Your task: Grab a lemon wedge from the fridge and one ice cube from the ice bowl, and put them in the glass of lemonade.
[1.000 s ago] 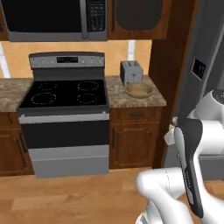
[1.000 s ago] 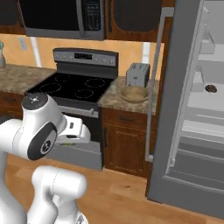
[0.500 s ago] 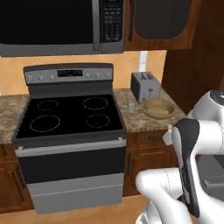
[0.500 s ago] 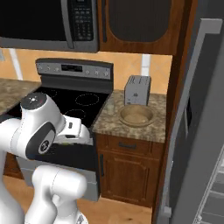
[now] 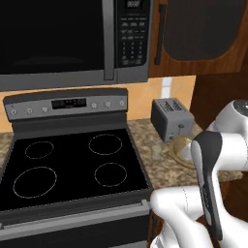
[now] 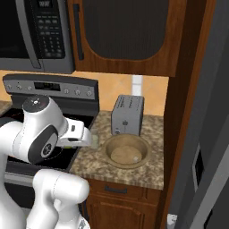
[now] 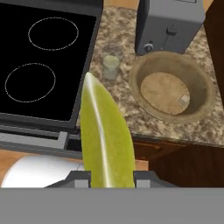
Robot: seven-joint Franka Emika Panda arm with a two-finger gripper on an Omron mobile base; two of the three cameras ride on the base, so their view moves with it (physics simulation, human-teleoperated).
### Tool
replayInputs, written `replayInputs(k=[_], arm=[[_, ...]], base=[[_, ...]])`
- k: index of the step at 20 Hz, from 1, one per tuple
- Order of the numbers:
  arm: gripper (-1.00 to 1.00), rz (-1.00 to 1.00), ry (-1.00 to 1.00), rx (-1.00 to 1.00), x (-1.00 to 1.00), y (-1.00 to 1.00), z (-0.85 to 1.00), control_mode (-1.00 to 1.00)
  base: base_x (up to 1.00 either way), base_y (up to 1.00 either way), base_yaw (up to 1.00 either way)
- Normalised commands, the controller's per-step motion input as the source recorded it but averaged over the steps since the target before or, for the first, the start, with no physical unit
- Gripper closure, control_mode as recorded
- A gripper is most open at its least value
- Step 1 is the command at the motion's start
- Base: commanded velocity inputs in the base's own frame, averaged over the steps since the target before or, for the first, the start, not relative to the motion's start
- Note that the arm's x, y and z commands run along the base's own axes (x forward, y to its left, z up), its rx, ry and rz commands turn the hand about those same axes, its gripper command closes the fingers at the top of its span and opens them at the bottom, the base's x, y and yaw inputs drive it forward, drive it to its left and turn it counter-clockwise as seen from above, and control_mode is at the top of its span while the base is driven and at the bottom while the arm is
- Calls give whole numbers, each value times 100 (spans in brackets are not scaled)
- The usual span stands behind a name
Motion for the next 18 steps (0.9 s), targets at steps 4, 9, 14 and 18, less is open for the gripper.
replayInputs(k=[4,9,14,18], arm=[[100,0,0,-1,1,2,-1,-100],[100,1,0,0,0,2,-2,-100],[100,32,19,-31,13,18,-31,-100],[100,45,21,-44,18,4,-9,-100]], base=[[6,0,-1],[0,0,0],[0,0,0],[0,0,0]])
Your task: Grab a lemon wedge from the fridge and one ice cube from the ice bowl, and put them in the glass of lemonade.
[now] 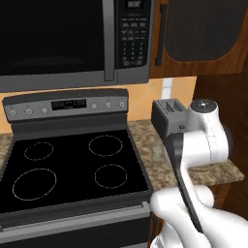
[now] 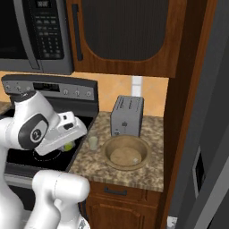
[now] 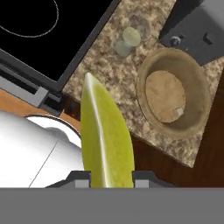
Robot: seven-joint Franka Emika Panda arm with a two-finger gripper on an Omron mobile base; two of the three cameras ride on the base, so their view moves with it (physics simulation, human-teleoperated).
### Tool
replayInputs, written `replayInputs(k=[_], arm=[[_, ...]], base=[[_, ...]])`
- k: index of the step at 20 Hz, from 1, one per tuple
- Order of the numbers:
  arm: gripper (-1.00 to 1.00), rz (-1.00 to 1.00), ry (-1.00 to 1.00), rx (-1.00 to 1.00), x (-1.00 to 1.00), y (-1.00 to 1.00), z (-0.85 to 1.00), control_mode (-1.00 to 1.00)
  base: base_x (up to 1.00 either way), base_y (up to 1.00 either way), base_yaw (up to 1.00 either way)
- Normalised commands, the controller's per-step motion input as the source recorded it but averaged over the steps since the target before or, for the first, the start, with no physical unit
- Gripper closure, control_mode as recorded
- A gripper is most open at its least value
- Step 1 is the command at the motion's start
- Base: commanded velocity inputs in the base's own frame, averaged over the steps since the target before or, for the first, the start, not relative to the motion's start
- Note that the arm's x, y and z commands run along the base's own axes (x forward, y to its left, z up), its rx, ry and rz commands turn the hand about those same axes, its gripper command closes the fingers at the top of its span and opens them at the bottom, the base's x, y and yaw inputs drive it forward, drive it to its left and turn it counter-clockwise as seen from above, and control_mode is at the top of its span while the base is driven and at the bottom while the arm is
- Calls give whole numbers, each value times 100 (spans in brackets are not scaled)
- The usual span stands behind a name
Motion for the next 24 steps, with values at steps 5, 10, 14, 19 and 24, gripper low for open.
replayInputs(k=[5,10,14,19,24], arm=[[100,69,12,-68,0,0,-7,-100],[100,68,20,-76,0,0,-10,-100],[100,68,39,-65,0,0,0,-100],[100,66,55,-45,13,0,-4,-100],[100,9,22,0,55,-5,0,-100]], base=[[0,0,0],[0,0,0],[0,0,0],[0,0,0],[0,0,0]])
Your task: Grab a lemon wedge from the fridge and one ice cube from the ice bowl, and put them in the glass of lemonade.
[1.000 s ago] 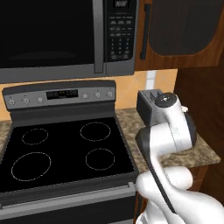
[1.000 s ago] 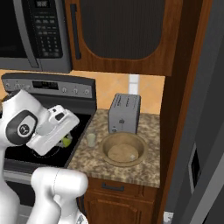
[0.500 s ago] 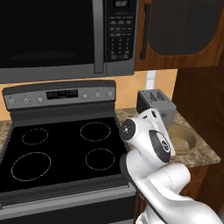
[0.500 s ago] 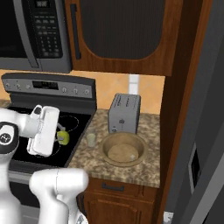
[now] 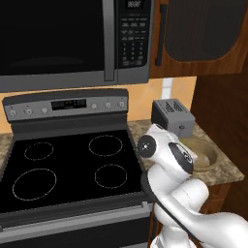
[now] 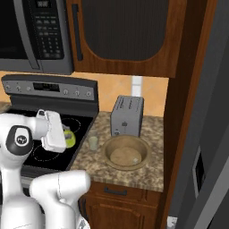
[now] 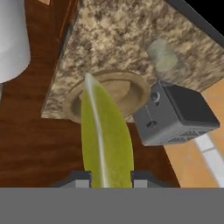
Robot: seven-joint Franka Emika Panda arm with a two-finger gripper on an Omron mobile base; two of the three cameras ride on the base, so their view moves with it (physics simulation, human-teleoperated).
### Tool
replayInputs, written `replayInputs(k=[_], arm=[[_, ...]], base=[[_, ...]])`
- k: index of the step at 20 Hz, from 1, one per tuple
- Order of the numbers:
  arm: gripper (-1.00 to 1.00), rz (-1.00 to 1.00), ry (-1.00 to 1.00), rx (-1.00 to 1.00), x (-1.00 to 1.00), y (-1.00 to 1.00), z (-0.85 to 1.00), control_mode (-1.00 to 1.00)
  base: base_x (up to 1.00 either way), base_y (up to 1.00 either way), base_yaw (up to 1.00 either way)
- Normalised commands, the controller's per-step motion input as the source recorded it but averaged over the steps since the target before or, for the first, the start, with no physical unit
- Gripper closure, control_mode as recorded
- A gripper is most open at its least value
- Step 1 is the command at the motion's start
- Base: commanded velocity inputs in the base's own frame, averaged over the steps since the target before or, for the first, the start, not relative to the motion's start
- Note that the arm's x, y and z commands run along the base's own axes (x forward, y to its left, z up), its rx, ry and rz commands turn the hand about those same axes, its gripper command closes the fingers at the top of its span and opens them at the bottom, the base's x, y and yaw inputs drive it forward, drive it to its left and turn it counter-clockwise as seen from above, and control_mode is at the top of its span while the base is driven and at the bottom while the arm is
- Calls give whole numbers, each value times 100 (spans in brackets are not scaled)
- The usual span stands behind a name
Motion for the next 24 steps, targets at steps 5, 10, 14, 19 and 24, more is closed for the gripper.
replayInputs(k=[5,10,14,19,24], arm=[[100,-2,10,-1,77,0,-1,-100],[100,0,29,0,98,0,-6,-100],[100,10,36,0,71,7,-29,-100],[100,1,-9,-6,45,15,-38,-100],[100,0,-17,-5,30,0,-24,-100]], base=[[0,0,0],[0,0,0],[0,0,0],[0,0,0],[0,0,0]])
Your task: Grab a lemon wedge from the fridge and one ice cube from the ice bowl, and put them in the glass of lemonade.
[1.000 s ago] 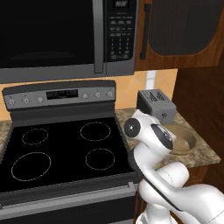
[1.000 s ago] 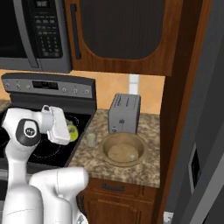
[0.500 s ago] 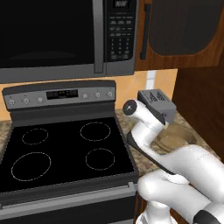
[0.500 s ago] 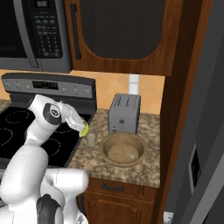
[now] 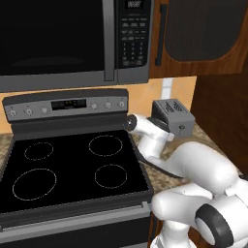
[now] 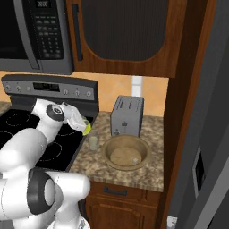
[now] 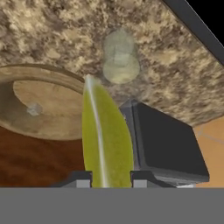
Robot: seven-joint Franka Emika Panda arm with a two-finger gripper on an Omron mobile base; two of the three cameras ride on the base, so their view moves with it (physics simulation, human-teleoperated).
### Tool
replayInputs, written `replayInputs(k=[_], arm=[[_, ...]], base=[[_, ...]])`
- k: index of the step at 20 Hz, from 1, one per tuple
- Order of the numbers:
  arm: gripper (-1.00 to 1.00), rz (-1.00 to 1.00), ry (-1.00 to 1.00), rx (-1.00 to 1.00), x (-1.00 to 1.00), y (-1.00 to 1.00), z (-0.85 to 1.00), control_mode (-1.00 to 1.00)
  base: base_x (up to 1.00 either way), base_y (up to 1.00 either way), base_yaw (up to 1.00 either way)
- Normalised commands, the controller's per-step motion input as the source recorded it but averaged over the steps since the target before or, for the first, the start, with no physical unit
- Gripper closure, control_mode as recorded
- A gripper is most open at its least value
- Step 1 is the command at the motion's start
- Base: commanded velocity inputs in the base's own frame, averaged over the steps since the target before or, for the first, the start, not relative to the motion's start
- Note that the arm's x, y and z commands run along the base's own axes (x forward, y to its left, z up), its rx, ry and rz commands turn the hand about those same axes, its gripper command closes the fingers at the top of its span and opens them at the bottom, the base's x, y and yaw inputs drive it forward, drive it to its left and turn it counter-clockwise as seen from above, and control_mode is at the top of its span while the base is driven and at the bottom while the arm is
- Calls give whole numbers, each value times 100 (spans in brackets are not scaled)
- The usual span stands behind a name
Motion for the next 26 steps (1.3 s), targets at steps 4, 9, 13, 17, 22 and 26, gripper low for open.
replayInputs(k=[4,9,13,17,22,26], arm=[[100,0,2,2,41,-12,0,-100],[100,0,3,2,48,-8,-16,-100],[100,0,0,0,28,0,-49,-100],[100,0,0,0,37,0,-35,-100],[100,0,0,0,19,0,-25,-100],[100,0,-1,0,-60,0,-20,-100]], base=[[0,0,0],[0,0,0],[0,0,0],[0,0,0],[0,0,0],[0,0,0]])
